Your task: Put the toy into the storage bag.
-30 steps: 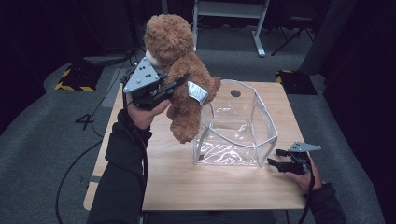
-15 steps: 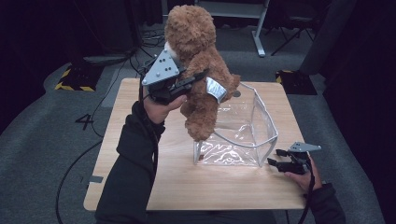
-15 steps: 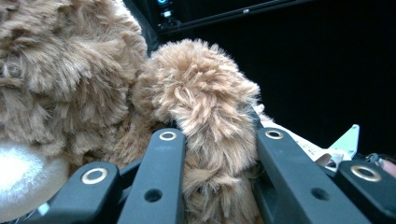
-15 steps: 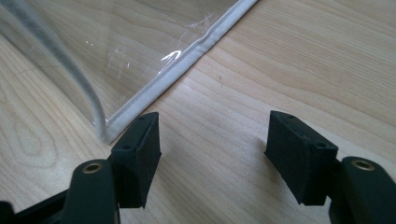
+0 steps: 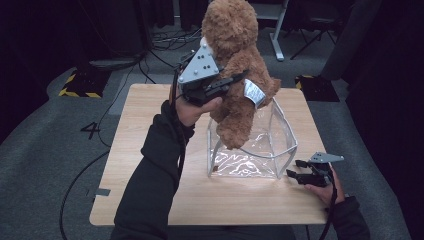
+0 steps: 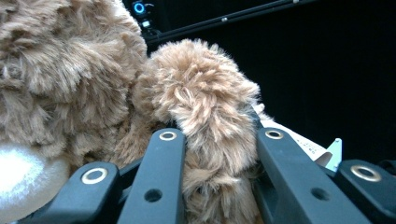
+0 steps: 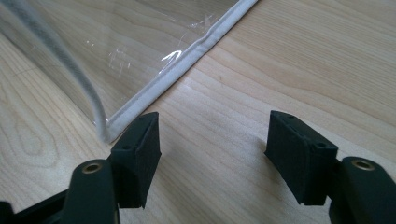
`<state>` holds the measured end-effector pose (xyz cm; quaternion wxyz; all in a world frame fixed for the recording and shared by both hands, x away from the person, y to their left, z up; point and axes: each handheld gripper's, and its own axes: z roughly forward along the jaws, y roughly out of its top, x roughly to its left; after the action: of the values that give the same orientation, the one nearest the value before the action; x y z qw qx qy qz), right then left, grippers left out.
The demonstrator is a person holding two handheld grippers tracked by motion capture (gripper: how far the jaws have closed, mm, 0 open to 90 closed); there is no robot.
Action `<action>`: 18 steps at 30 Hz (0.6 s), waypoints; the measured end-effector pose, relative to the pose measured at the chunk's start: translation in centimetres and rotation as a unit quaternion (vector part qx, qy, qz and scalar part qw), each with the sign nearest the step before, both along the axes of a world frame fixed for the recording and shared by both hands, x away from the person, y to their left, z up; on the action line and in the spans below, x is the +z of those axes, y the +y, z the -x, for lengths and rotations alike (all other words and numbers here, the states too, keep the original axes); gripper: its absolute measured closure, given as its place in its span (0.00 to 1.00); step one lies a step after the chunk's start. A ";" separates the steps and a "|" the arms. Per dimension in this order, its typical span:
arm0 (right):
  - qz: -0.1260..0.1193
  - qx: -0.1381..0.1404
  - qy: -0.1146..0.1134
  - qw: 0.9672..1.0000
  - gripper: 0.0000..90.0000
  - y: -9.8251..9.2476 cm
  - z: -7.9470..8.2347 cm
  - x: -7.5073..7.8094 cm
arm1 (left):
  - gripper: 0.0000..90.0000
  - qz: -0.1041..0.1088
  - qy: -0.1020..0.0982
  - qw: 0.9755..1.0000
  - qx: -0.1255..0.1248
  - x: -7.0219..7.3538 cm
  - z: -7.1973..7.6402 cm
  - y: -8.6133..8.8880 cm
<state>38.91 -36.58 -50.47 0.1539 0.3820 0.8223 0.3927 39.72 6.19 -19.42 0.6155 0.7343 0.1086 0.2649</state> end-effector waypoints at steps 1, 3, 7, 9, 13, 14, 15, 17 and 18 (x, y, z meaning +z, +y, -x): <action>0.000 0.000 0.000 1.000 0.39 0.0 0.0 0.0 | 0.88 -0.003 0.000 1.000 -0.002 0.0 -0.1 -0.4; 0.000 0.000 0.000 1.000 0.39 0.0 0.0 0.0 | 0.88 -0.004 0.000 1.000 -0.008 -0.1 -0.2 -0.9; 0.000 0.000 0.000 1.000 0.39 0.0 0.0 0.0 | 0.88 -0.007 0.001 1.000 -0.014 0.0 -0.4 -1.9; -0.001 0.000 0.000 1.000 0.39 0.0 0.0 0.0 | 0.88 -0.010 0.002 1.000 -0.017 0.1 -0.5 -2.5; 0.000 0.001 0.000 1.000 0.39 0.0 0.0 0.0 | 0.88 -0.012 0.002 1.000 -0.023 0.4 -0.7 -3.3; 0.000 0.001 0.000 1.000 0.39 0.0 0.0 0.0 | 0.88 -0.012 0.001 1.000 -0.025 0.5 -0.7 -3.5; 0.000 0.001 0.000 1.000 0.39 0.0 0.0 0.0 | 0.88 -0.014 0.001 1.000 -0.027 0.6 -0.8 -3.8; -0.001 0.001 0.000 1.000 0.39 0.0 0.0 0.0 | 0.88 -0.017 0.000 0.999 -0.030 0.7 -0.8 -4.2; -0.001 0.001 0.000 1.000 0.39 0.0 0.0 0.0 | 0.88 -0.015 0.001 0.999 -0.032 0.7 -0.8 -4.4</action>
<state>38.90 -36.59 -50.47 0.1532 0.3815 0.8222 0.3936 40.55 1.75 -18.72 0.6124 0.7470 0.0813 0.2457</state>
